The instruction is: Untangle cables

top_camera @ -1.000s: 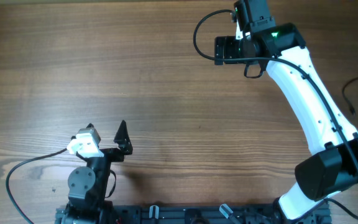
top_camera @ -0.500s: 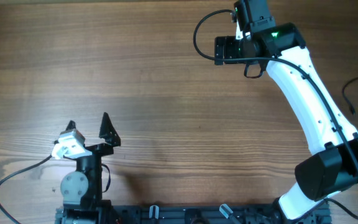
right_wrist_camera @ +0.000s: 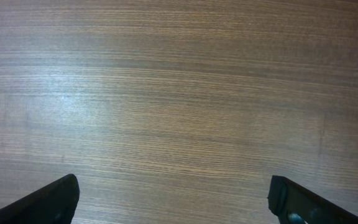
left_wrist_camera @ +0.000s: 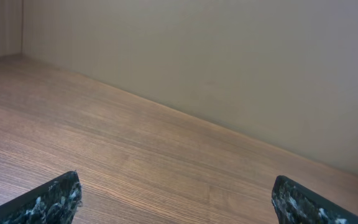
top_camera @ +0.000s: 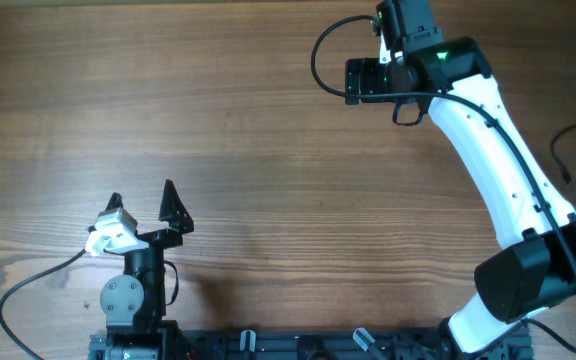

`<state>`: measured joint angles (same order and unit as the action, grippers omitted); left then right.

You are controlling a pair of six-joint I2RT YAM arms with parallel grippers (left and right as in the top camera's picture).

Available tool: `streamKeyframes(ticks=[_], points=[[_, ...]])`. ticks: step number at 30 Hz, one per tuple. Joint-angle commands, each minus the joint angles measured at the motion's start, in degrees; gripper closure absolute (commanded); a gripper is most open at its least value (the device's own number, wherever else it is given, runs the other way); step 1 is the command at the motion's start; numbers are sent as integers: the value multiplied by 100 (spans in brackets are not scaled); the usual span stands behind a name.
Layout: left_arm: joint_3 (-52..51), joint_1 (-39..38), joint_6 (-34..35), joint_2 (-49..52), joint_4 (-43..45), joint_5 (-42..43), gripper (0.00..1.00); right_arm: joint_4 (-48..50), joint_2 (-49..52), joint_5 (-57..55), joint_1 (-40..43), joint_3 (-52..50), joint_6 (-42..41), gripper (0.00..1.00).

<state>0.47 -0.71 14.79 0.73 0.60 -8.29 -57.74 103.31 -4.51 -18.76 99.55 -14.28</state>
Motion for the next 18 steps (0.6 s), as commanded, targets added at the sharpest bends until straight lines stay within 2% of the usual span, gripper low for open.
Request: streamKeyframes(ticks=[1, 5, 18], points=[[-13, 52, 66, -57, -52, 28, 0, 15, 111, 33, -13, -26, -90, 0], [-13, 57, 44, -57, -422, 39, 0, 17, 111, 31, -13, -26, -90, 0], [-13, 57, -262, -57, -426, 85, 0, 15, 111, 33, -13, -26, -90, 0]])
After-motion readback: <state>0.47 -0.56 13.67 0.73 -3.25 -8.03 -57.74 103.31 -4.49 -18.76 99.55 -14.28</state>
